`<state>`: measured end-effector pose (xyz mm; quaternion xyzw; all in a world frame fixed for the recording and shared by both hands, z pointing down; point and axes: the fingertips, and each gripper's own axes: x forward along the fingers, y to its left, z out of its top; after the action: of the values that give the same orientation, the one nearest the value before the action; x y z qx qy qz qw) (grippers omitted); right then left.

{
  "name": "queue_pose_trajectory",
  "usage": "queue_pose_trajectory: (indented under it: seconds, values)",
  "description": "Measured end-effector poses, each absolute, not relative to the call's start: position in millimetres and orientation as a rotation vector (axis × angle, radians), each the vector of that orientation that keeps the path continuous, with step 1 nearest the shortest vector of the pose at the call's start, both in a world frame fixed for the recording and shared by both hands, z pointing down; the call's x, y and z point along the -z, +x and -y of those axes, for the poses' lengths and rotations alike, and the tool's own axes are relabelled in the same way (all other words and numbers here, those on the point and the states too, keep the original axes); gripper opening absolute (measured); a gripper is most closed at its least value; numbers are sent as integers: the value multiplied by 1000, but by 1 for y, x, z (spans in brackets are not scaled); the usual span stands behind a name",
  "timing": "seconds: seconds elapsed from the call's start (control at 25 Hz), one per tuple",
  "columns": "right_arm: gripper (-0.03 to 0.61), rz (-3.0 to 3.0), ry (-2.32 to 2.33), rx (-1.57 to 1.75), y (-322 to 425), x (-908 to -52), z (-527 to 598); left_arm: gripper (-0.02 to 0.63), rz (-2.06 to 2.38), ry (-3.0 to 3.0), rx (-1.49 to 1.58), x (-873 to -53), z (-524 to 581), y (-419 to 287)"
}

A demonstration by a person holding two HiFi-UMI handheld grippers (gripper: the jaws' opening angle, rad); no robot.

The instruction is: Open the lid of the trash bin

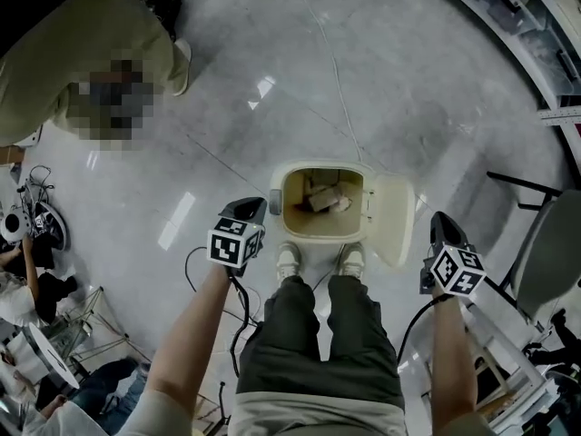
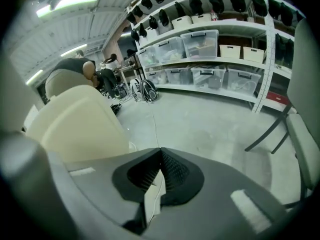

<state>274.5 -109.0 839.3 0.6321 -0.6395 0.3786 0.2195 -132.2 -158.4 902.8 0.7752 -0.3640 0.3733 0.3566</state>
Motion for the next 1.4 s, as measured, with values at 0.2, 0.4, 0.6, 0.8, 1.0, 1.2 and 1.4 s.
queue_pose_trajectory:
  seconds: [0.2,0.4,0.6,0.8,1.0,1.2,1.4]
  values:
    - [3,1786,1776,-1044,277,-785,112,2,975,2043,-961,-835,169,-134]
    - [3,1855,1763,-1033,262,-706,121,2,987,2101,-958,-754,175,-129]
    - [3,1949,1733,-962,241,-624,133,2,1024,2150,-909,-679,180,-125]
    - [3,2042,1710,-864,218,-549,138,2,1077,2196,-825,-609,183,-124]
    - [3,2119,1694,-723,201,-478,148,2,1144,2301,-782,-545,194,-124]
    - [3,2204,1684,-561,184,-407,155,2,1182,2395,-748,-480,198,-124]
    - [3,2299,1726,-401,174,-335,159,2,1230,2473,-680,-416,201,-125]
